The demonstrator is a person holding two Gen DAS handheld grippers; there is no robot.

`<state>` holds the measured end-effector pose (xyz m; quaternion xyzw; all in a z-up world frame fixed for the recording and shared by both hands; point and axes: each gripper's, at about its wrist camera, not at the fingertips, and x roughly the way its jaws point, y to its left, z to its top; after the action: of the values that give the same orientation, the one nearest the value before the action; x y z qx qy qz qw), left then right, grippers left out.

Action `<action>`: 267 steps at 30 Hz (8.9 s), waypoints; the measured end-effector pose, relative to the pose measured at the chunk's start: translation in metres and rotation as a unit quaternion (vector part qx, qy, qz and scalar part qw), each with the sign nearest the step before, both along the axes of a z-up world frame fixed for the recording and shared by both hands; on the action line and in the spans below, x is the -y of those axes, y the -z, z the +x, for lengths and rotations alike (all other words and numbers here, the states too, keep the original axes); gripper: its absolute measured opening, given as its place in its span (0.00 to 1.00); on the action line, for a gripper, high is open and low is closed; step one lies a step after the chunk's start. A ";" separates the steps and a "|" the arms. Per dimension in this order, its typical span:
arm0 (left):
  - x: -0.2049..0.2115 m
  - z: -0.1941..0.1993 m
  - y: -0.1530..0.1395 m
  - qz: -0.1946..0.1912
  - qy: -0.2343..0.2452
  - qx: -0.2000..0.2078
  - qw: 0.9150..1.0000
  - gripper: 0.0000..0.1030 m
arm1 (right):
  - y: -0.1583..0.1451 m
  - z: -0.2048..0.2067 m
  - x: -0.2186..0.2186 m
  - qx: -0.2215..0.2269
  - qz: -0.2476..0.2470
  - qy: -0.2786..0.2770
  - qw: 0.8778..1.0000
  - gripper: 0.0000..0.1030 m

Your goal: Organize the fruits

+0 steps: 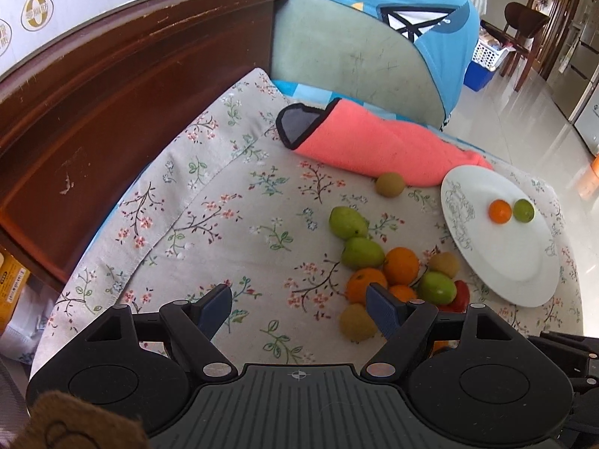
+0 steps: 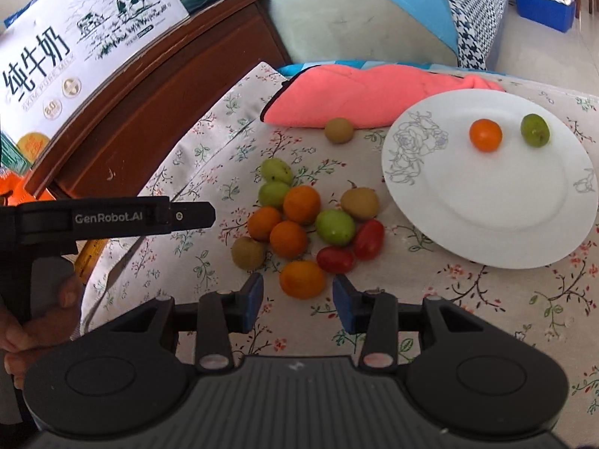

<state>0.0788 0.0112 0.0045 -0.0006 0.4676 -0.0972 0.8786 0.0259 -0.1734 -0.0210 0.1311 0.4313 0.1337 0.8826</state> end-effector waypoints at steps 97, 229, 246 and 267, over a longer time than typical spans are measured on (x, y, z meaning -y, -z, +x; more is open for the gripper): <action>0.062 -0.021 -0.020 -0.032 0.085 0.071 0.993 0.26 | -0.041 0.007 0.067 0.047 0.008 0.112 0.993 0.30; 0.012 0.038 0.000 0.008 -0.026 -0.002 1.000 0.74 | 0.017 0.021 0.000 0.013 -0.069 0.014 0.997 0.36; 0.020 0.038 0.027 -0.055 -0.035 -0.045 0.997 0.67 | 0.015 0.017 0.000 0.026 -0.068 0.014 0.997 0.25; 0.024 0.033 0.029 -0.077 -0.019 -0.064 0.995 0.50 | 0.014 0.018 0.011 0.010 -0.043 0.029 0.999 0.25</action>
<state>0.1118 -0.0124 -0.0247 -0.0831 0.5136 -0.1155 0.8461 0.0437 -0.1843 -0.0347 0.1044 0.4234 0.0904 0.8953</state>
